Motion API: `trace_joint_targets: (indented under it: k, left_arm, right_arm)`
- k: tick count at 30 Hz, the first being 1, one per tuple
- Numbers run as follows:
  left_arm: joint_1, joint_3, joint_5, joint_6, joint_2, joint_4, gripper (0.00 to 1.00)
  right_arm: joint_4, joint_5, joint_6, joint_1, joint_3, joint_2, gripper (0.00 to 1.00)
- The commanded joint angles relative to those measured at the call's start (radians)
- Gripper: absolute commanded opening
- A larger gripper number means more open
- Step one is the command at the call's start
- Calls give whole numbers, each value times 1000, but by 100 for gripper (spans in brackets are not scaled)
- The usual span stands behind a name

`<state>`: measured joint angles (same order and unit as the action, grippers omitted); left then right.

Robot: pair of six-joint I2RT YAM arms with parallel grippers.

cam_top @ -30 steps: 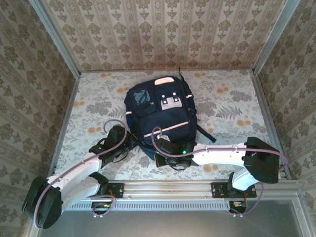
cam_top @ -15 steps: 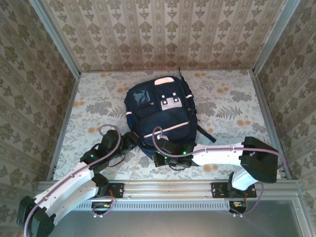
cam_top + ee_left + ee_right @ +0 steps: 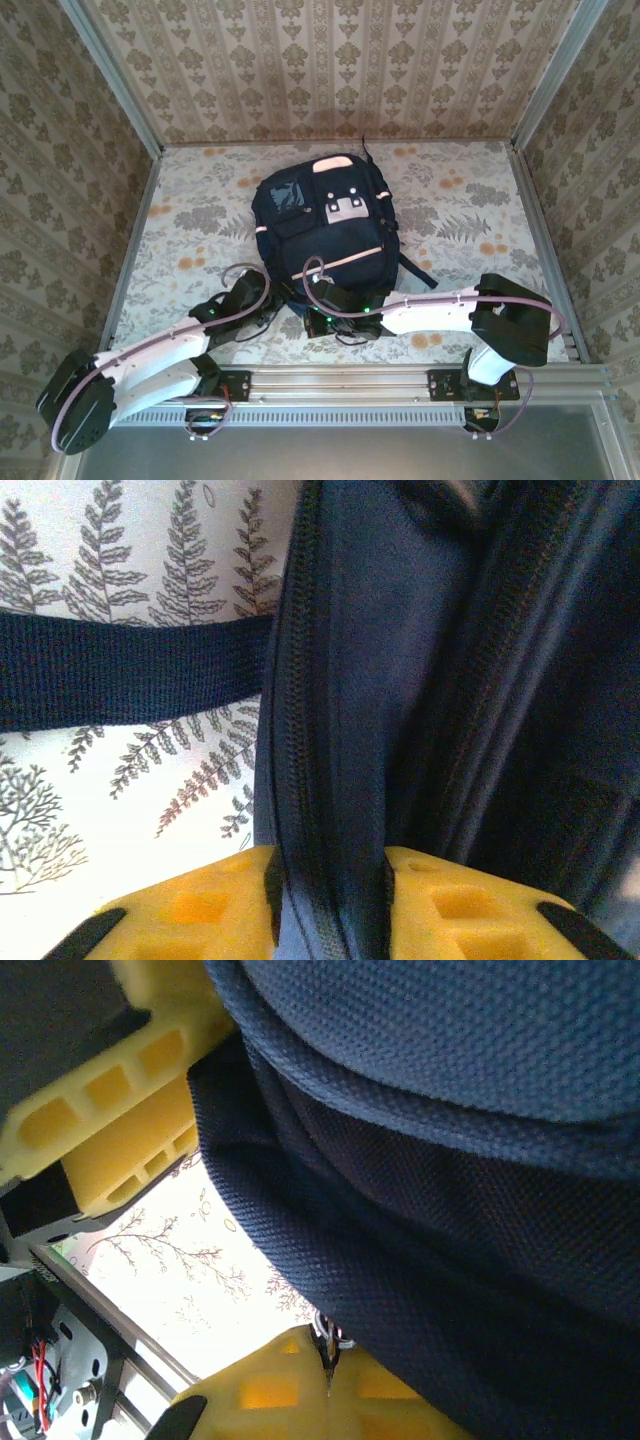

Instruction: Pack the student bag

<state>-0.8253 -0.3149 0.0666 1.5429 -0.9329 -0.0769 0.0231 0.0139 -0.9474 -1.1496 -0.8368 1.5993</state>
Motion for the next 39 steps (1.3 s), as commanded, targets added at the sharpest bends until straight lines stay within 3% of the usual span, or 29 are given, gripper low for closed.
trace_joint_targets:
  k: [1,4,14,21,26,34,35,39]
  left_arm:
    - [-10,-3,46,30,-31,55,16]
    - [2,-12,72,-4,-24,30,0]
    - [191,-65,60,-182,142,-205,0]
    - [311,-116,-20,-314,99,-255,0]
    - [357,-200,-63,-454,3,-251,0]
    - [363,-551,-111,-683,-391,-318,0]
    - [362,-587,-110,-691,-413,-347,3]
    - [362,-539,-127,-632,-359,-326,32]
  right_arm:
    - [-16,5,-10,1,-11,9,0]
    - [47,26,5,1,-22,-3,0]
    - [188,83,37,12,10,-89,0]
    - [201,65,64,50,16,-98,0]
    - [207,-12,121,55,-36,-50,0]
    - [153,-18,137,63,-228,141,0]
    - [148,-18,138,66,-253,161,0]
    - [101,-18,111,90,-295,194,0]
